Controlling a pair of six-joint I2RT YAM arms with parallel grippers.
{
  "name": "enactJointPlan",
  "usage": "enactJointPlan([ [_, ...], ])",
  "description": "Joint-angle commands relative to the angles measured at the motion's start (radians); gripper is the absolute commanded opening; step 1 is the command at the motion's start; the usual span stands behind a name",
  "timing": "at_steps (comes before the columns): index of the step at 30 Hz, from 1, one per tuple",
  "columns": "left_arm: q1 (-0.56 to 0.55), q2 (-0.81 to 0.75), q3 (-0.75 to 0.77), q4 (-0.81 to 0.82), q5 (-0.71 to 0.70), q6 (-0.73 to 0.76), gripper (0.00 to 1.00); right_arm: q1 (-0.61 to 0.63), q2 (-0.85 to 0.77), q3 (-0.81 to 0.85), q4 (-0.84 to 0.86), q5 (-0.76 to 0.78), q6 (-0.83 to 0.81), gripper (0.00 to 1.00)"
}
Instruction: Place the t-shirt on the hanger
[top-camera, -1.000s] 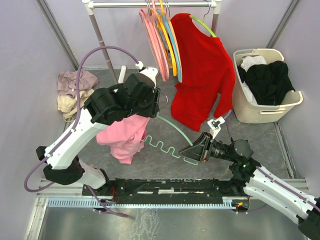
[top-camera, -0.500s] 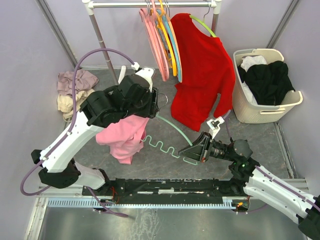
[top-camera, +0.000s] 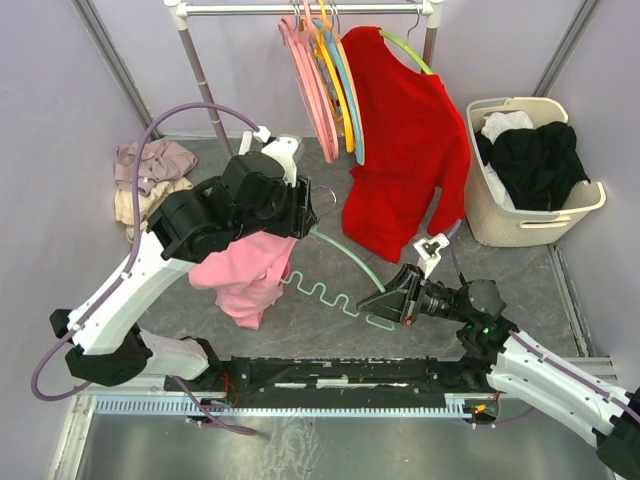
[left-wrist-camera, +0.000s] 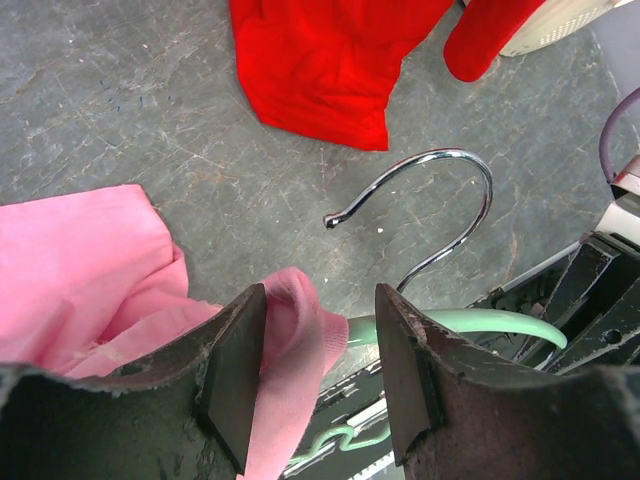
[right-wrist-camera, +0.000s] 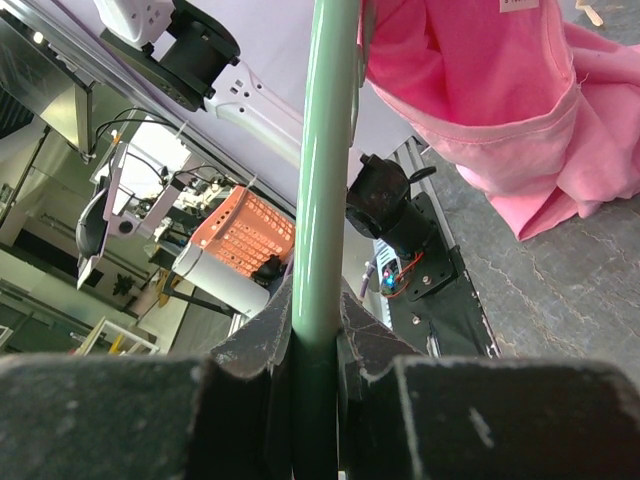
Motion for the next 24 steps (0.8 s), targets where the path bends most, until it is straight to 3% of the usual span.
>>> enactJointPlan([
  [1,-0.024,-0.018,-0.013,0.107,0.201,0.027,0.56,0.003,0.003,0.027,0.161,0.019,0.014,0.02],
  [11,-0.02,-0.041,-0.079,0.18,0.29,0.034,0.57,0.004,0.026,0.029,0.183,0.016,0.022,0.02],
  [24,-0.022,-0.005,-0.092,0.198,0.291,0.043,0.55,0.004,0.106,0.092,0.203,-0.001,0.011,0.02],
])
